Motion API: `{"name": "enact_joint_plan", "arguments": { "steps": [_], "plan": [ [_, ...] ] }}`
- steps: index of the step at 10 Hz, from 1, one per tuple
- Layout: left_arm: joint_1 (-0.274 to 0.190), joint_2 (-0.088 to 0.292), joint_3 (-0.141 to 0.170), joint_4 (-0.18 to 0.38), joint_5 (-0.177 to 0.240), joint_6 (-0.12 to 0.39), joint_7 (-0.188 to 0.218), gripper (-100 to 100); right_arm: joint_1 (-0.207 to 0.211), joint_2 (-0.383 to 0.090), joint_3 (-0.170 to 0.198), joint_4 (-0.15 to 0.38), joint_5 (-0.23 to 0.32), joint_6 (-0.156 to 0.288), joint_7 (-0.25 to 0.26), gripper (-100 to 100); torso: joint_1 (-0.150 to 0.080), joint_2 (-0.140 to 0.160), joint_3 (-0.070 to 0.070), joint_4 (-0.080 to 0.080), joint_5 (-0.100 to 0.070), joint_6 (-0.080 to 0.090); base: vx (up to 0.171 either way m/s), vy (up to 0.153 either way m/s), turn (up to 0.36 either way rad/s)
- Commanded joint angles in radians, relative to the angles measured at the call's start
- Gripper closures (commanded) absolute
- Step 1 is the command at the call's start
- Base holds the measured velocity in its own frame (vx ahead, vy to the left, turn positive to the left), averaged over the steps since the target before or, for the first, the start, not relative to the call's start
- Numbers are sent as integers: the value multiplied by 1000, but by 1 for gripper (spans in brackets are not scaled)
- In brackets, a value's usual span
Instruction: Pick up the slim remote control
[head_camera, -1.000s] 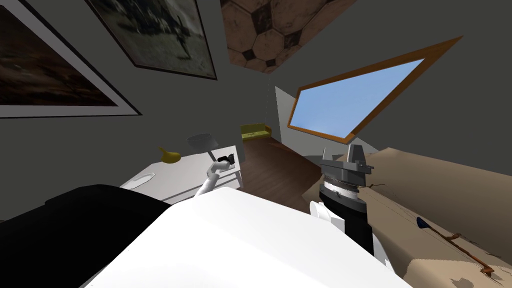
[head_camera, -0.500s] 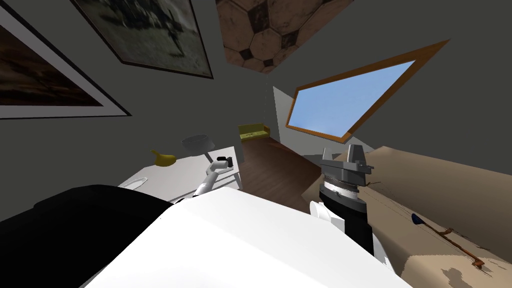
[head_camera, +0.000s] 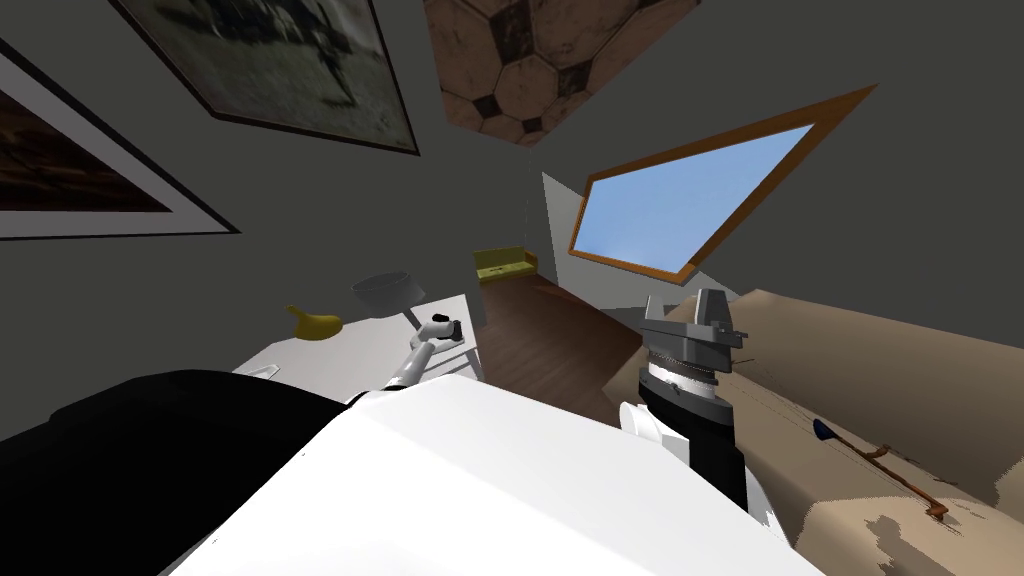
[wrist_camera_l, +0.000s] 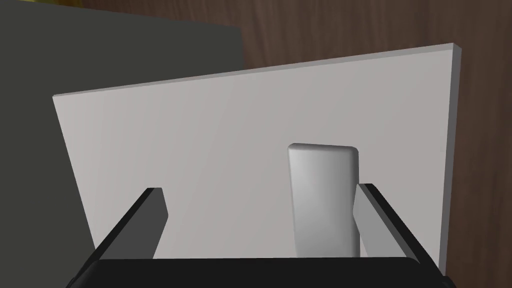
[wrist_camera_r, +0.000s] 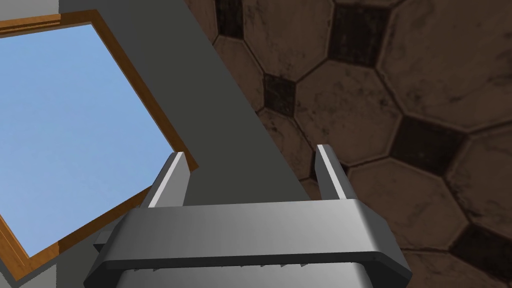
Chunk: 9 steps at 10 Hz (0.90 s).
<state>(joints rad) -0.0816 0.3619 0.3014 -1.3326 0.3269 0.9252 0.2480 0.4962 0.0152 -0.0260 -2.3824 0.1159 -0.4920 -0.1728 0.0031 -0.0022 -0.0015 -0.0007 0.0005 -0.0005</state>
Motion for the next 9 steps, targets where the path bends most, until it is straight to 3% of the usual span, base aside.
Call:
{"name": "enact_joint_plan", "arguments": {
  "steps": [1,2,5,6,9],
  "plan": [
    [-4,11,13,32,10,50,12,-100,0,0,0,0,0,0,0,0,0,0,0,0,0,0,34,40,-64],
    [-4,11,13,32,10,64,12,-100,0,0,0,0,0,0,0,0,0,0,0,0,0,0,32,38,-44],
    [-17,32,34,104,27,140,25,-100,0,0,0,0,0,0,0,0,1,0,0,0,0,0,28,50,-73],
    [-17,32,34,111,27,140,25,-100,0,0,0,0,0,0,0,0,1,0,0,0,0,0,16,43,-43],
    [-26,58,58,215,49,231,40,-100,0,0,0,0,0,0,0,0,3,0,0,0,1,0,29,84,-118]
  ]
}}
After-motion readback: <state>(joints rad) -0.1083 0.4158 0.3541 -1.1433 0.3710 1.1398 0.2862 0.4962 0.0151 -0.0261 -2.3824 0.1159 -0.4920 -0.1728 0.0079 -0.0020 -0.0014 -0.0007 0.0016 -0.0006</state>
